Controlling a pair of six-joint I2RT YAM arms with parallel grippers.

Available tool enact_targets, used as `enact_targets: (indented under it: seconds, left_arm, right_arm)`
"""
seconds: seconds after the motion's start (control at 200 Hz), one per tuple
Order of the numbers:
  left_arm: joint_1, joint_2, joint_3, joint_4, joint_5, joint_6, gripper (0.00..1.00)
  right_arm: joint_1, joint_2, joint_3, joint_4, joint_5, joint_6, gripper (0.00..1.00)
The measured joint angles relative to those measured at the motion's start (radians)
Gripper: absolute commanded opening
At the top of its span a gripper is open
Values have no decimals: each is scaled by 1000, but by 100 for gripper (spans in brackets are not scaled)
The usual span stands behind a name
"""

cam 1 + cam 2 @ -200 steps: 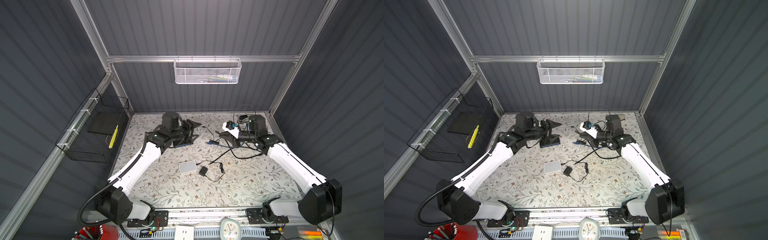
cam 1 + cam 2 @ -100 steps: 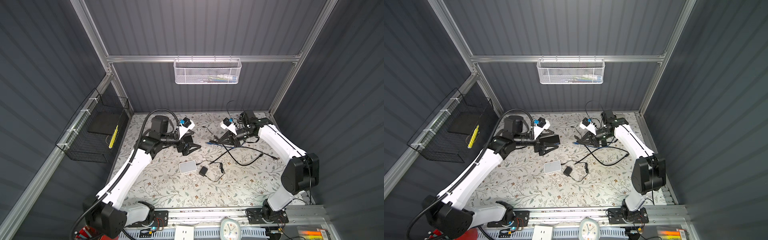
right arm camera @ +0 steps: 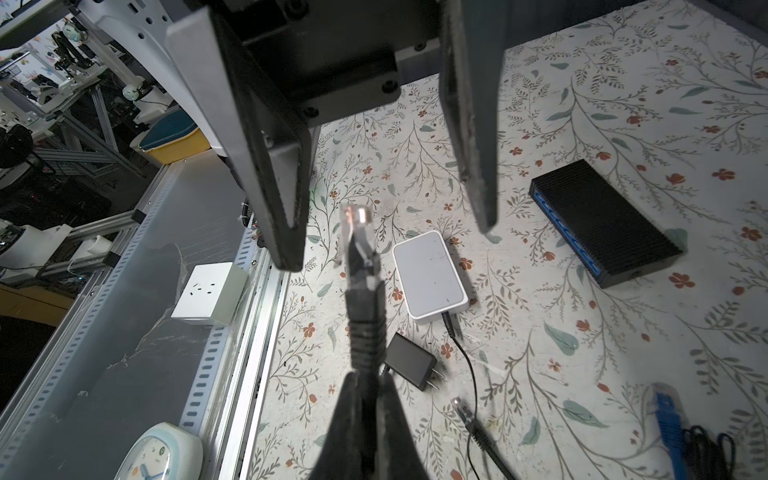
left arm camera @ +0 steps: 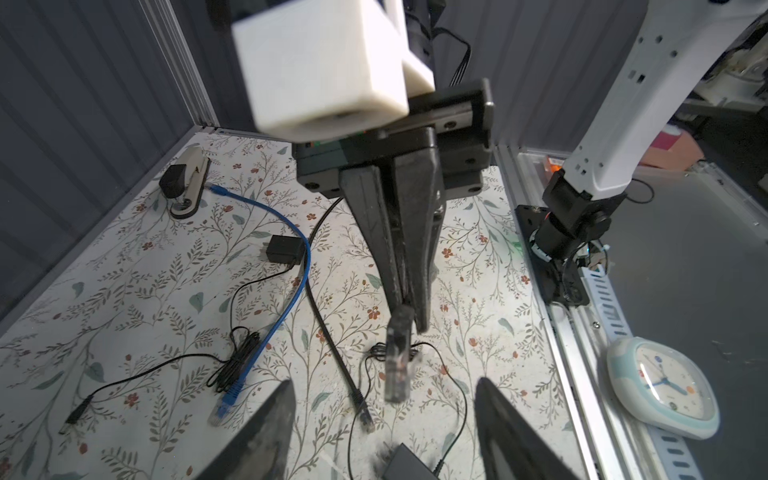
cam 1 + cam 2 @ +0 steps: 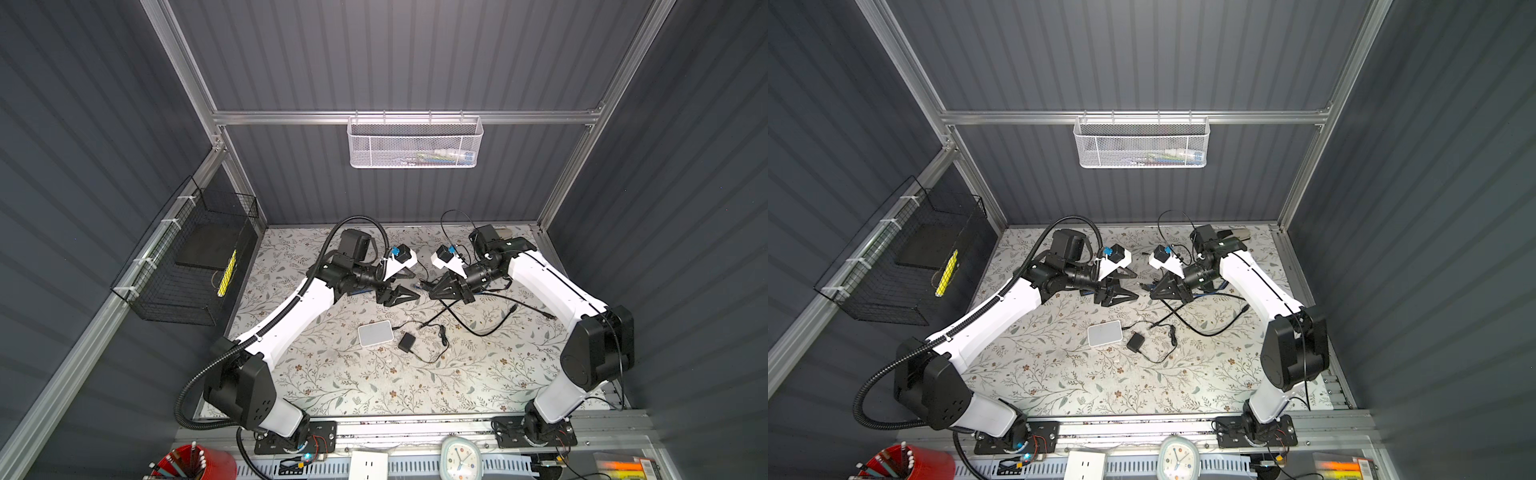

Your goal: Insert the plug into the switch port

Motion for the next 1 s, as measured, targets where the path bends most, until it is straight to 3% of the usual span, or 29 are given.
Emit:
enact_targets:
  seconds: [0.17,0.33,0.52,0.585,0.65,0.73,0.8,0.845,1.0]
  left_arm:
    - [0,9,0,36,48,-42,44]
    - [0,17,0,55,85,-72,20]
    - [3,39,4,60,114,-91,6]
    - [3,43,8,57,117,-90,3]
    - [4,44,12,53,113,-94,2]
    - [7,44,13,57,108,-130,2]
    - [18,43,11,94,92,-227,2]
    - [29,37,3,139,77,-339,1]
    - [69,-24,-87,362,-25,-855,2]
  right_arm:
    - [4,0,0,0,0,-1,0]
    - [6,0,1,0,1,-2,0]
    - [7,0,1,-7,4,-3,0]
    - [7,0,1,-5,8,3,18]
    - [7,-2,1,7,14,37,47]
    - [7,-19,-10,75,44,106,67]
    - [-2,-90,-78,195,91,198,77]
    - [-17,-171,-151,282,131,278,97]
    - [-51,-542,-457,687,288,438,99]
